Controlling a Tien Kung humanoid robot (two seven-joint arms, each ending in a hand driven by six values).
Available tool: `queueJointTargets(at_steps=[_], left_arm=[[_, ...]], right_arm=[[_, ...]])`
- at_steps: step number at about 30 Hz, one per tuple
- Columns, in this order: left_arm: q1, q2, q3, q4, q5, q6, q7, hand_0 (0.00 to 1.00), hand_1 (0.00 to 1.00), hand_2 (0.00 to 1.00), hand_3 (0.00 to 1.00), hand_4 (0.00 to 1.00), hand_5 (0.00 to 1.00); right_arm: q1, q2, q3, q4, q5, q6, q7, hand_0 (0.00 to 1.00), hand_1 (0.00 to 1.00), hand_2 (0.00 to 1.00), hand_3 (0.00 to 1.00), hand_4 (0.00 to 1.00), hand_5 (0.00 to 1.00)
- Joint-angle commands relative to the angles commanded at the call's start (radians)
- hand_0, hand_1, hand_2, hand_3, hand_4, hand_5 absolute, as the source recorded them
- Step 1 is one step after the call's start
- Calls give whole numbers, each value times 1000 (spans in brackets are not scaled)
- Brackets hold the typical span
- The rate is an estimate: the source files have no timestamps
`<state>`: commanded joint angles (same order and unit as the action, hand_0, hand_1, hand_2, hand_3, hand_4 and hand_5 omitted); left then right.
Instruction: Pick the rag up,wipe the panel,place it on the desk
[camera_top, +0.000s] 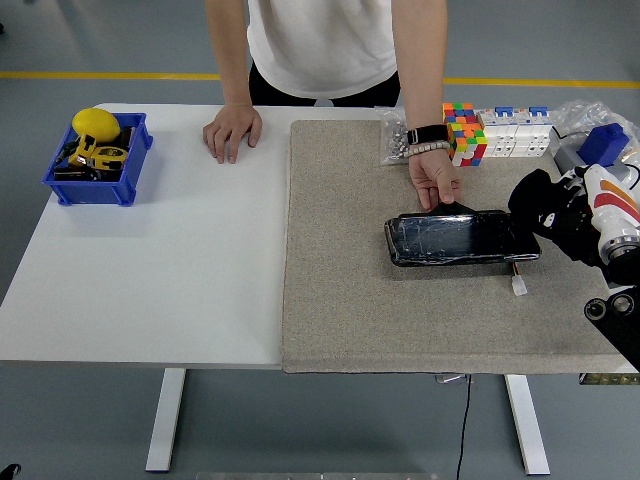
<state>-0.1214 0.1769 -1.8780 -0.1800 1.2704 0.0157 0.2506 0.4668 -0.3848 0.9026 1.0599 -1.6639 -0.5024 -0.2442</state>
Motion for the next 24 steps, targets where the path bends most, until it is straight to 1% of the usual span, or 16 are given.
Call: queueJointTargets(at_steps=[9, 17, 24], left_arm=[[-2, 0, 0, 0, 0, -1, 0, 685, 729, 731, 603, 670, 619], [-1, 0, -2, 0, 1, 0, 1, 684, 729, 732, 604, 671, 620], [-2, 1, 0, 0, 1, -1, 0, 686, 729, 732, 604, 671, 620]], right_arm=[[8, 15, -7, 10, -2, 2, -4, 159, 269, 320, 374, 884, 2], [6, 46, -7, 10, -1, 3, -5, 159, 269, 321, 375, 886, 2], [11, 64, -23, 16, -1, 3, -7, 159, 269, 320, 374, 885, 2]])
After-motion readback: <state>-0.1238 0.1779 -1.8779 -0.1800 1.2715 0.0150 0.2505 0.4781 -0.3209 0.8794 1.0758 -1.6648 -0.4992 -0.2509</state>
